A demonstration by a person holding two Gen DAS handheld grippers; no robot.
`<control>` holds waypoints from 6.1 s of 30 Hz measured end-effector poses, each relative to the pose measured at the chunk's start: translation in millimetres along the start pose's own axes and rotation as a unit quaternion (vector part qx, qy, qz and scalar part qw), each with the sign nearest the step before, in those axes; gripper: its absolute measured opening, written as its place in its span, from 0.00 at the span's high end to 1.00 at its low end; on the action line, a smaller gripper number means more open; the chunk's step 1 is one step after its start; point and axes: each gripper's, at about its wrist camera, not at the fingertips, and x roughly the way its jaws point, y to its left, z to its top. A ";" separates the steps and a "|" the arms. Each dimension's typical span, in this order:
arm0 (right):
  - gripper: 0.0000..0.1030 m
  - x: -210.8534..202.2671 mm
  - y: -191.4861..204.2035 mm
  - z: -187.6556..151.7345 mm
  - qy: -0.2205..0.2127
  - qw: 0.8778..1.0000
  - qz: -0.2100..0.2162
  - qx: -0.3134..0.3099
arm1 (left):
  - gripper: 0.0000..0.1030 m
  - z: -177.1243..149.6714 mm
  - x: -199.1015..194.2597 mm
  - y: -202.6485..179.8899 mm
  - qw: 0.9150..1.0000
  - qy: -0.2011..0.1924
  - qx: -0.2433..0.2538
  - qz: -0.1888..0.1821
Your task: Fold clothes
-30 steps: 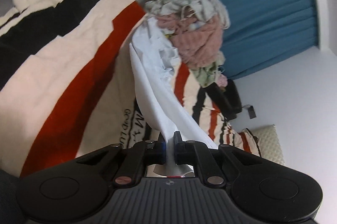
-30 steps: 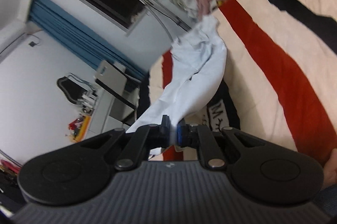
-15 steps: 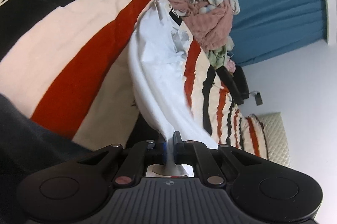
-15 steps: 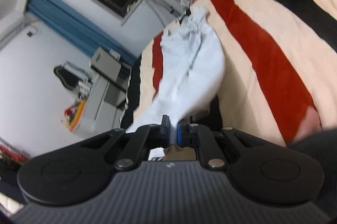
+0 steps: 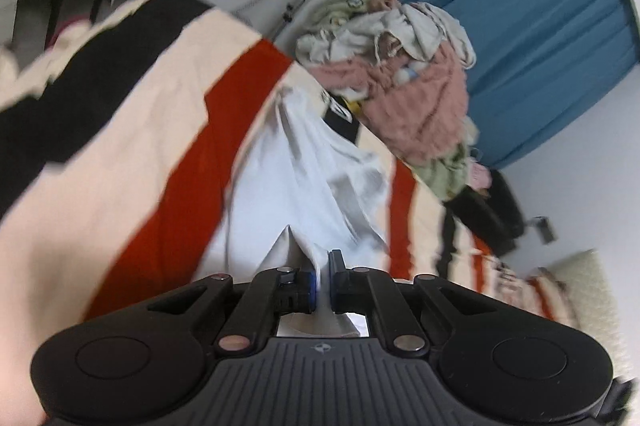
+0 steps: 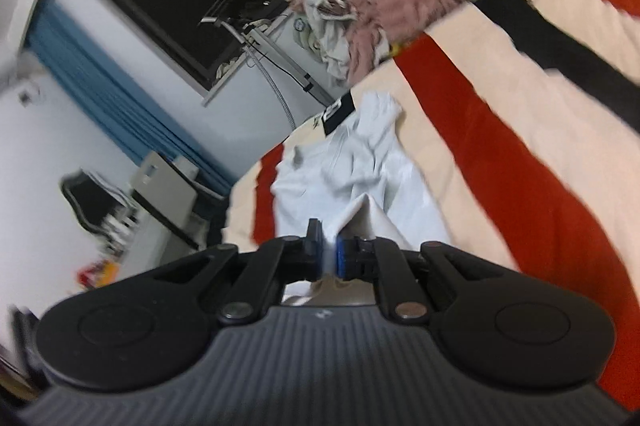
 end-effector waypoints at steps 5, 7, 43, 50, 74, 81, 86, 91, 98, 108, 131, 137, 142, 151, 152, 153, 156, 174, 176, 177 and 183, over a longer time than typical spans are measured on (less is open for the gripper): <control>0.90 62.5 -10.7 0.7 -0.020 0.997 -0.008 -0.073 | 0.94 7.9 63.8 8.4 0.998 -0.043 0.053 0.017; 0.90 84.6 -17.9 -2.4 -0.020 0.995 -0.020 -0.096 | 0.94 7.6 86.8 13.2 0.996 -0.055 0.074 0.020; 0.21 -71.5 54.7 -78.1 -0.085 0.960 -0.049 -0.264 | 0.02 -103.8 -84.5 -21.4 0.949 -0.142 0.277 0.047; 0.21 -82.3 61.6 -91.8 -0.100 0.950 -0.054 -0.289 | 0.01 -116.4 -85.0 -21.4 0.947 -0.137 0.288 0.051; 0.19 -24.0 -36.3 -92.7 0.073 0.994 -0.003 0.084 | 0.06 -110.8 29.5 75.1 0.988 0.131 -0.051 -0.064; 0.39 15.3 -89.4 -114.1 0.078 0.954 0.023 0.287 | 0.32 -99.6 47.1 104.9 0.983 0.071 -0.154 -0.072; 0.74 15.0 -94.2 -108.9 0.029 0.963 -0.011 0.269 | 0.76 -96.7 49.6 120.5 0.979 0.052 -0.185 -0.073; 0.91 -3.9 -85.0 -103.6 -0.015 0.970 0.021 0.243 | 0.88 -92.2 35.1 114.6 0.980 0.016 -0.171 -0.102; 0.92 -71.1 -48.1 -98.0 -0.078 0.983 0.076 0.146 | 0.91 -87.6 -28.3 98.1 0.978 -0.034 -0.130 -0.157; 0.92 -197.5 -20.5 -148.7 -0.128 0.985 0.088 0.082 | 0.91 -153.8 -154.9 65.2 0.979 -0.066 -0.049 -0.188; 0.92 -2.7 -29.2 -7.6 -0.074 0.990 -0.038 0.114 | 0.91 -21.7 34.8 11.3 0.993 -0.043 -0.014 -0.108; 0.92 52.3 -64.4 -20.5 -0.050 0.994 -0.022 0.092 | 0.91 -20.2 75.8 36.6 0.993 -0.047 -0.013 -0.109; 0.89 68.0 -50.9 -12.9 -0.050 0.997 -0.038 0.049 | 0.89 -15.2 90.0 31.6 0.994 -0.054 0.035 -0.090; 0.19 53.9 -19.5 -41.1 0.007 0.999 -0.010 -0.043 | 0.20 -32.6 76.8 12.4 0.984 -0.059 0.147 -0.079; 0.19 52.8 -15.3 -42.7 0.008 0.998 -0.018 -0.058 | 0.19 -34.7 76.9 8.9 0.982 -0.055 0.162 -0.075; 0.19 51.7 -11.1 -44.2 0.010 0.997 -0.026 -0.073 | 0.19 -36.6 79.6 5.9 0.981 -0.052 0.176 -0.064; 0.53 60.2 -5.7 -44.0 0.018 0.991 -0.065 -0.117 | 0.19 -41.3 95.6 -1.1 0.976 -0.040 0.213 -0.018; 0.68 47.5 2.9 -61.8 0.035 0.975 -0.110 -0.190 | 0.19 -69.1 80.0 1.6 0.963 0.003 0.266 0.048; 0.69 29.3 7.8 -71.6 0.045 0.973 -0.108 -0.197 | 0.19 -76.9 61.5 9.2 0.966 0.014 0.252 0.047; 0.69 23.6 9.9 -76.8 0.051 0.972 -0.114 -0.200 | 0.19 -81.8 55.6 11.1 0.966 0.019 0.253 0.052; 0.69 28.0 8.0 -102.7 0.081 0.961 -0.145 -0.221 | 0.18 -104.7 57.7 19.6 0.967 0.035 0.238 0.084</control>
